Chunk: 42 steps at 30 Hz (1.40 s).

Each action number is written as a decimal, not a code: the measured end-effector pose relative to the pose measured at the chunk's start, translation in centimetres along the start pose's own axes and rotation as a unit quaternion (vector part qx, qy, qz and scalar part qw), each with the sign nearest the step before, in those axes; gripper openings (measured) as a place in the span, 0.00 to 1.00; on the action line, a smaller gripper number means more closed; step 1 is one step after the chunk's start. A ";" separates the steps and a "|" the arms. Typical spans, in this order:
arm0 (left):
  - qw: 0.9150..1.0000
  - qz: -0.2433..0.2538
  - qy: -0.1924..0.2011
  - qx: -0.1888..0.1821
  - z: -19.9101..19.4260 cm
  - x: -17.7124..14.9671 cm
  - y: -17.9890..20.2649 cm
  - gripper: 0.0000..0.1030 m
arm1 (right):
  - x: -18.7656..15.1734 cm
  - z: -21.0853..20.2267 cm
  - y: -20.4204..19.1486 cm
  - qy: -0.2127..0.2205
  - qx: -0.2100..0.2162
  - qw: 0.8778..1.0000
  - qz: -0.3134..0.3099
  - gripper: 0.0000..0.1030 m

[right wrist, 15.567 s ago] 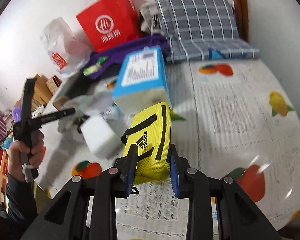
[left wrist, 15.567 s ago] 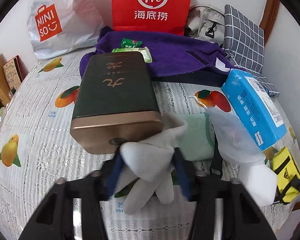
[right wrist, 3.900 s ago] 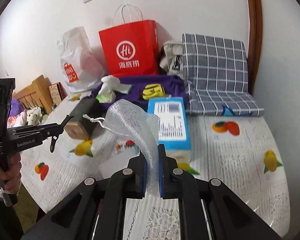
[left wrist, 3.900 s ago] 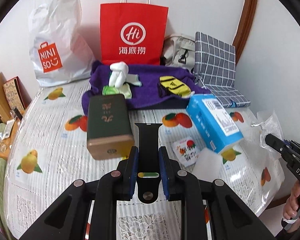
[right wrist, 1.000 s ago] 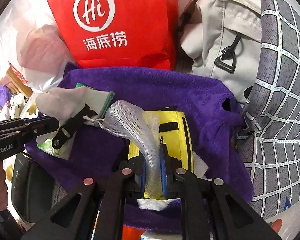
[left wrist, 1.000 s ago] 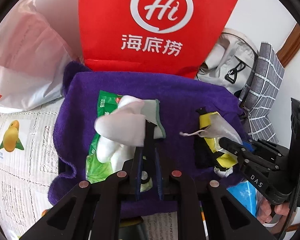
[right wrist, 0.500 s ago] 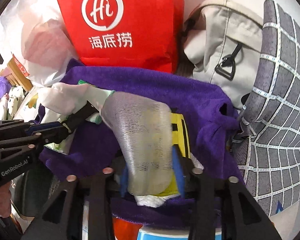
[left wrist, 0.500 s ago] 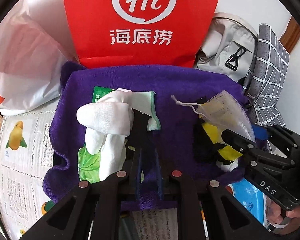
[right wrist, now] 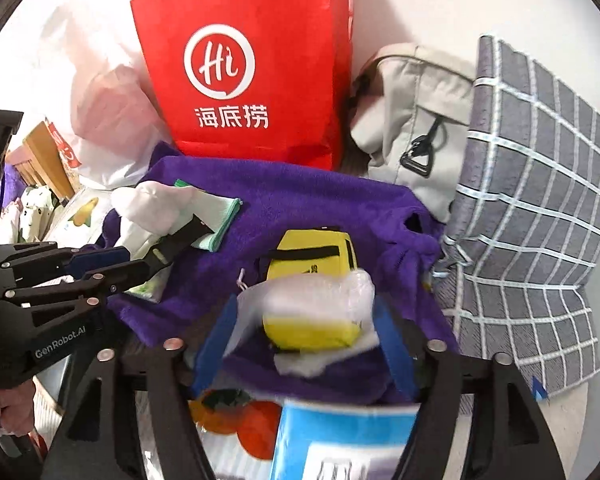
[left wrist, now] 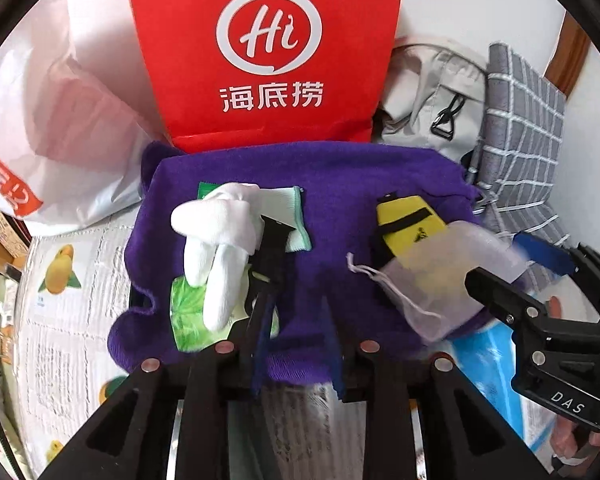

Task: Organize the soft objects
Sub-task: 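Withdraw both tools from the towel back over the bed, then move the left tool to the white snack packet while the right tool grasps the white sponge block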

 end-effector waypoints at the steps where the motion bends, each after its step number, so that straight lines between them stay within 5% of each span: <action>1: 1.000 -0.006 0.000 -0.006 -0.3 -0.2 -0.2 0.25 | -0.2 -0.5 0.0 0.002 0.002 1.000 0.003 0.69; 7: 0.996 -0.050 -0.003 -0.073 -1.8 -1.9 -1.5 0.33 | -1.1 -1.8 -0.2 -0.002 0.008 1.000 0.012 0.71; 21: 0.995 -0.074 0.022 -0.061 -6.2 -5.0 -4.5 0.37 | -3.9 -3.4 -0.7 -0.015 0.010 1.000 0.025 0.71; 36: 0.994 -0.061 0.032 -0.085 -12.4 -12.4 -0.6 0.38 | -12.0 -10.6 -2.3 -0.009 0.044 0.998 0.051 0.71; 42: 0.995 -0.068 0.033 -0.065 -13.4 -15.8 -1.2 0.43 | -15.5 -12.8 -2.8 -0.015 0.051 0.996 0.068 0.71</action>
Point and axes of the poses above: each gripper's, at about its wrist camera, not at the fingertips, and z roughly the way its jaws point, y to its right, x to its top, the point moved 2 cm from there along z, roughly the way its jaws point, and after that the axes turned 6 degrees about z, right-handed, at the moved point
